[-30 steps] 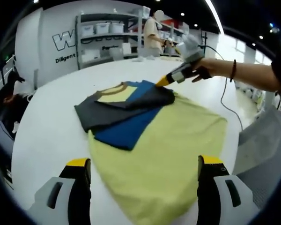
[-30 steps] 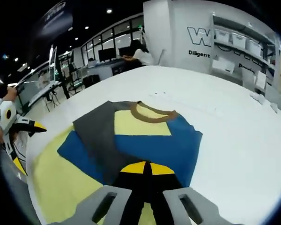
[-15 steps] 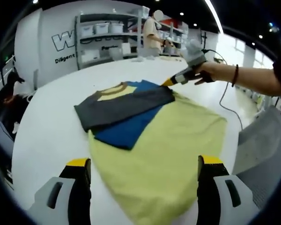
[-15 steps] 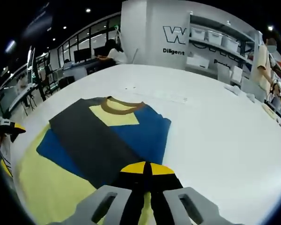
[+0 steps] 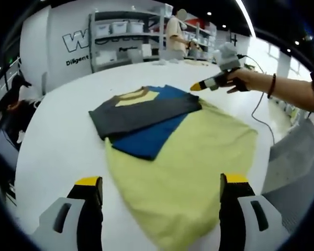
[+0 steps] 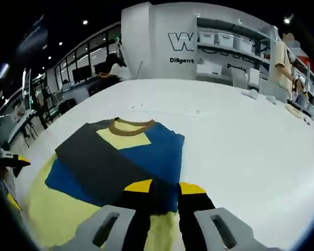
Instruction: Fold the garment on the visible template until the final outline fits inside the template.
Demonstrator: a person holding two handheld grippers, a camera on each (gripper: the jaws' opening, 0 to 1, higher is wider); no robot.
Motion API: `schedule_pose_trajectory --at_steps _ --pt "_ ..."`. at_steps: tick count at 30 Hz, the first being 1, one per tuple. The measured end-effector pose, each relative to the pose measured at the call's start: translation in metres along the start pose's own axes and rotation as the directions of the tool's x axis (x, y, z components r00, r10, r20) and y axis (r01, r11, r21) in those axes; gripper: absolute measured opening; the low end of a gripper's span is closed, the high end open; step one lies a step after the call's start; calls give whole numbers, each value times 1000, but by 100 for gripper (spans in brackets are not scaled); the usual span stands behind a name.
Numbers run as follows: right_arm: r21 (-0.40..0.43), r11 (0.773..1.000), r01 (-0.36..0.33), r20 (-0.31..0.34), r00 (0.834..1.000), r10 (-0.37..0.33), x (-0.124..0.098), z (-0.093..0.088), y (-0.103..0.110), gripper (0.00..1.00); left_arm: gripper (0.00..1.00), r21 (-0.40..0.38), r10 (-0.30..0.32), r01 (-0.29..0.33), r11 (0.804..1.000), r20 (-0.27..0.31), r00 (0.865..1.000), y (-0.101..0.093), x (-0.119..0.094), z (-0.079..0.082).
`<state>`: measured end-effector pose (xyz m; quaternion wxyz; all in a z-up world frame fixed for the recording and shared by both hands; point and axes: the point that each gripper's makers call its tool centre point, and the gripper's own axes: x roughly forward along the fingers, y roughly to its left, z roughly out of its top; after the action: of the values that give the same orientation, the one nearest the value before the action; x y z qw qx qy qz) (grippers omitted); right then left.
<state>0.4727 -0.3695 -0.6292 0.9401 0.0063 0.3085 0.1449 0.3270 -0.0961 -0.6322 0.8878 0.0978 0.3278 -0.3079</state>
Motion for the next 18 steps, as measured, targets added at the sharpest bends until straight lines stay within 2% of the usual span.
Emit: schedule_pose_trajectory --at_steps 3,8,10,13,18 --pt "9 1000 -19 2 1000 19 -10 0 6 37 88 -12 5 -5 1000 0 1000 4 -4 -2" --pt "7 998 -62 3 998 62 -31 -4 20 48 83 -33 17 -18 999 -45 999 12 -8 -12" --pt "11 997 -80 6 997 80 -39 -6 26 54 82 -44 24 -26 999 -44 999 15 -13 -13" --pt "19 995 -98 -3 995 98 -49 -12 33 65 79 -53 21 -25 998 -75 997 17 -17 -20" --pt "65 985 -163 -12 986 164 -68 -25 50 72 77 -89 -5 -4 996 -100 995 16 -25 -30"
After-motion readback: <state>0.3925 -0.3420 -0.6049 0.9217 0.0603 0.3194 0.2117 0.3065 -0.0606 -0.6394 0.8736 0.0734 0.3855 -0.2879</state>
